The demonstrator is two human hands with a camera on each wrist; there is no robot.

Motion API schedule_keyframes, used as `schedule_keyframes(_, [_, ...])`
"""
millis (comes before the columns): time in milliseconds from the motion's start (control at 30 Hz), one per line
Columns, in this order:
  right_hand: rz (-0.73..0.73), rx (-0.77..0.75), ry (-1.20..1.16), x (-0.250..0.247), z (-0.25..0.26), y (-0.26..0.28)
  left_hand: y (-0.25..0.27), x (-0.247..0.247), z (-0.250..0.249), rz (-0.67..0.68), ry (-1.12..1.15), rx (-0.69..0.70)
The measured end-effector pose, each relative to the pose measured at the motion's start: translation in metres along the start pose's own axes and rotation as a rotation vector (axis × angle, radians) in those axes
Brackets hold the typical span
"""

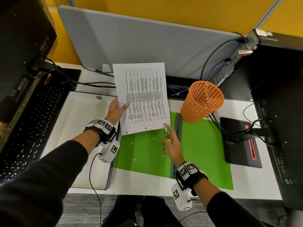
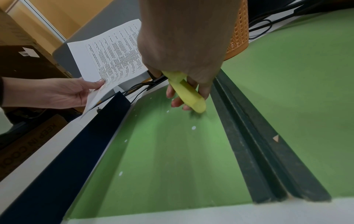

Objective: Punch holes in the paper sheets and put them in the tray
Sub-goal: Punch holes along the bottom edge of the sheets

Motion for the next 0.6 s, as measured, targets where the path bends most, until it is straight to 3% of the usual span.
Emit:
schedule_keyframes(467, [0.069,0.020,-0.019,-0.003,-0.008,-0.006,-0.002,-0.007,-0.005,-0.028,0.022,-0.050])
schedule_keyframes(600, [-0.032,0.030,-0.021,-0.012,-0.013,-0.006,-0.001,-0.006,-0.010,-0.027,0.023,-0.039])
Point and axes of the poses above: each hand's wrist, its own y-axis away from the middle knuckle, its own x-axis out of the palm, z = x × y, the point moved 4 cm from there along -y, towards the middle knuckle, and after that the axes turned 1 degree about x, right-handed, at the moved point
